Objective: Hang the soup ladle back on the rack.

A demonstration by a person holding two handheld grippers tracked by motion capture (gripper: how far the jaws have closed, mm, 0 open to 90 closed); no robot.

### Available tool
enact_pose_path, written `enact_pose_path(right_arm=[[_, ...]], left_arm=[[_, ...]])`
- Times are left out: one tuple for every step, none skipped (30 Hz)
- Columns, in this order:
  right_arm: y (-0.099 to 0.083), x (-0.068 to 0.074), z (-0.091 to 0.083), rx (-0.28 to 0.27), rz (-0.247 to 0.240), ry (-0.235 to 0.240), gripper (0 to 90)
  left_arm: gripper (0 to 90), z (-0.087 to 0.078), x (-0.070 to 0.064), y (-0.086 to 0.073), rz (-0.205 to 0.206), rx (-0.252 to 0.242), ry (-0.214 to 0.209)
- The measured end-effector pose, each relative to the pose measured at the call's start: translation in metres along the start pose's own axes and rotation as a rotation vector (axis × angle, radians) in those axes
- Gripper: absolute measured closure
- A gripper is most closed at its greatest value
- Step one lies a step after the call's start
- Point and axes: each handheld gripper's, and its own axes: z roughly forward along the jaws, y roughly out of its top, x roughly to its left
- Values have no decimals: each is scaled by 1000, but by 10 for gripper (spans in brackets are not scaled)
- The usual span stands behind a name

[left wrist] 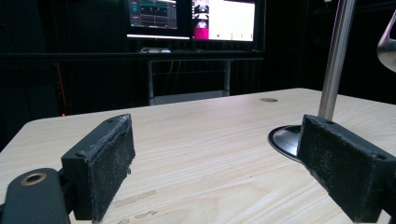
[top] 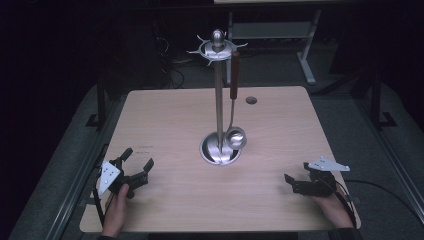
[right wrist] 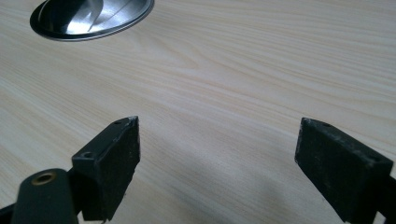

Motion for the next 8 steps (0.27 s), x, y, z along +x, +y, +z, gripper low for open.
enact_pose_path(right_arm=[[0,0,0,1,5,0,135],[0,0,0,1,4,1,135],[0,0,0,1,3,0,135],[0,0,0,2,1,0,135],[0,0,0,2,3,0,135],[0,0,0,2,2,0,135],[0,0,0,2,1,0,135],[0,0,1,3,0,-1,135]], left_arm=[[106,0,0,0,0,0,0],[106,0,0,0,0,0,0],[106,0,0,0,0,0,0],[106,0,0,0,0,0,0],[106,0,0,0,0,0,0],[106,0,0,0,0,0,0],[106,0,0,0,0,0,0],[106,0,0,0,0,0,0]])
